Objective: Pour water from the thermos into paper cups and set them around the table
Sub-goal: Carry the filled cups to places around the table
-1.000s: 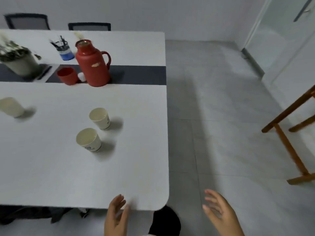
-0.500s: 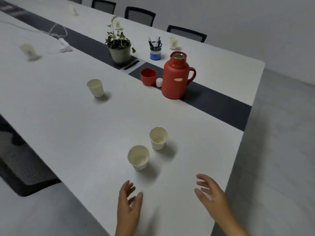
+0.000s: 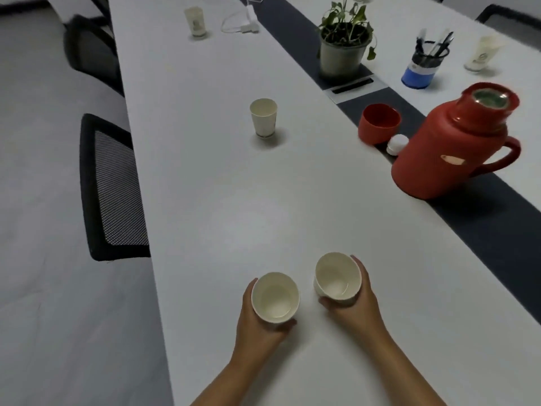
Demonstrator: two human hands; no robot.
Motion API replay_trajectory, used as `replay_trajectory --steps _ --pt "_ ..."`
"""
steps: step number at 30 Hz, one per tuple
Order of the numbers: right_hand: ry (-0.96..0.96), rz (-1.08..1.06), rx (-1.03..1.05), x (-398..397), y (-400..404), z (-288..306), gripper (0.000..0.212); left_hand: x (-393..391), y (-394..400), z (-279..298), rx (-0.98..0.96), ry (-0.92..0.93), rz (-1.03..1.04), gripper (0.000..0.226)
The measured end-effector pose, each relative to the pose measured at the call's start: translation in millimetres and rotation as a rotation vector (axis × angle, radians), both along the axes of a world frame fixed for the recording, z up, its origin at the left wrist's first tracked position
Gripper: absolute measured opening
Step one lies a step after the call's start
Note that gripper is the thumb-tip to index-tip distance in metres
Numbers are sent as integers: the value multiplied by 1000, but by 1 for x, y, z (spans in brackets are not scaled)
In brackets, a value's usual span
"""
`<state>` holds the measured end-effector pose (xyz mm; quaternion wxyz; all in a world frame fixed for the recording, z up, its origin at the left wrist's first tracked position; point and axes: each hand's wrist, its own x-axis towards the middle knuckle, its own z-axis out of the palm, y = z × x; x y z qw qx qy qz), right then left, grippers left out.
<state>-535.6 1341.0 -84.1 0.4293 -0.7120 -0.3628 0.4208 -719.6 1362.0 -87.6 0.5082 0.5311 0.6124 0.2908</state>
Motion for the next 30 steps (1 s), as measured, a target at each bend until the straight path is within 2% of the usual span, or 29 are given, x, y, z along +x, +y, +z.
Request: replay_trajectory --steps 3,6,9,13,18,22,25,27,30 --pt "37 46 18 2 11 -7 106 12 1 -2 20 2 105 68" --pt "19 35 56 3 15 -14 95 18 0 -4 44 -11 173 59" --pt "9 -14 62 0 15 -13 80 14 -2 -3 69 -13 199 62" --pt "32 -23 82 -12 8 -1 79 -9 -17 15 154 -33 318 69" --pt "14 83 121 -48 -12 22 80 -63 -54 31 215 -31 487 73" --pt "12 211 159 -99 -36 36 87 -117 -98 32 184 -19 609 81" --pt "17 330 174 -149 -54 47 85 -162 -132 32 171 -113 751 69" --pt "37 384 168 -187 -68 52 83 -193 -155 32 142 -201 794 74" --pt "47 414 177 -247 -88 56 79 -251 -191 29 134 -191 861 76"
